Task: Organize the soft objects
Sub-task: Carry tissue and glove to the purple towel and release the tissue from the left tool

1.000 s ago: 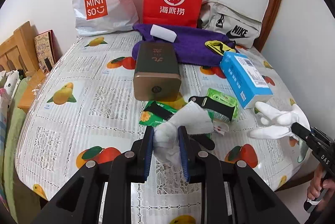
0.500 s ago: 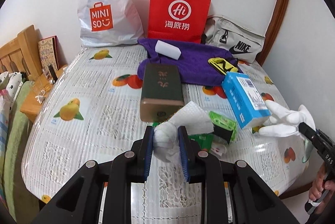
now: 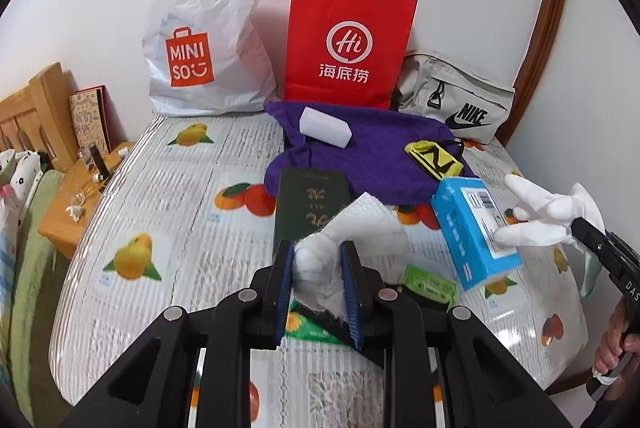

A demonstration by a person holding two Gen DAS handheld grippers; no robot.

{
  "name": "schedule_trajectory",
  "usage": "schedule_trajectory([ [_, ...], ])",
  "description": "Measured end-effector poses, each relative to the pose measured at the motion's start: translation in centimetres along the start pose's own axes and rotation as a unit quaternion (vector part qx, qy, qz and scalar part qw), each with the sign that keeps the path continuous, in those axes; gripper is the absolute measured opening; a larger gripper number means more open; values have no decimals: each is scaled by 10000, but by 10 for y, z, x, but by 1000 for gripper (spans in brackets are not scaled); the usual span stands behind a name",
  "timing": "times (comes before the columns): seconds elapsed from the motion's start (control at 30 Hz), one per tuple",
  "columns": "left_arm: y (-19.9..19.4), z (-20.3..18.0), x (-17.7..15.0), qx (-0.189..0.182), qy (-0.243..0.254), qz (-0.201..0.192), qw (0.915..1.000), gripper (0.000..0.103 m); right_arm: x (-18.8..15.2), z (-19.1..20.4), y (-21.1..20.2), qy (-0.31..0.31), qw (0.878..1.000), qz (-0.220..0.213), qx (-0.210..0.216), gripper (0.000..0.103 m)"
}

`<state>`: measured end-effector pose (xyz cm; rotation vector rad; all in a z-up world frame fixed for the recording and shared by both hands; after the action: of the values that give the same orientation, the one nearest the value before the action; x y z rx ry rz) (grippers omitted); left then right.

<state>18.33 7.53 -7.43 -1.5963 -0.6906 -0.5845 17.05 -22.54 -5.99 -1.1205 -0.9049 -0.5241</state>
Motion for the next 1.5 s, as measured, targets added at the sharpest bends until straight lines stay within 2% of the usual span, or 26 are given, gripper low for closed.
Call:
schedule_trajectory([
  [0.5, 44, 1, 44, 69, 52, 74, 9999, 23, 45, -5, 58, -223, 9997, 20, 23, 20],
  [0.77, 77, -3, 62, 33, 88, 147, 9998, 23, 65, -22, 94, -95, 9999, 54, 39, 20],
  [1.03, 107, -6, 77, 65, 123, 239, 9996, 23, 79, -28, 134, -118, 9997, 141, 144, 20],
  [1.23, 130, -6, 86, 85, 143, 337, 9993, 23, 84, -33, 166, -124, 9988, 265, 405, 20],
  [1.5, 168, -7, 91, -21, 127, 575, 9983, 23, 83, -39, 207, -118, 9977, 548, 387, 20],
])
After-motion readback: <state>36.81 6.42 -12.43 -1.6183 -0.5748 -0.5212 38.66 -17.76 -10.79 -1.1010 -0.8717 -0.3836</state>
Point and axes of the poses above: each gripper's, at about its wrist camera, not at the fingertips, and y roughly the way its jaws point, z to its left, x to its top, the point moved 4 cm from there along y, roughly the way its jaws point, and after that the axes turned 2 degrees about -z, right-handed, at the moved point
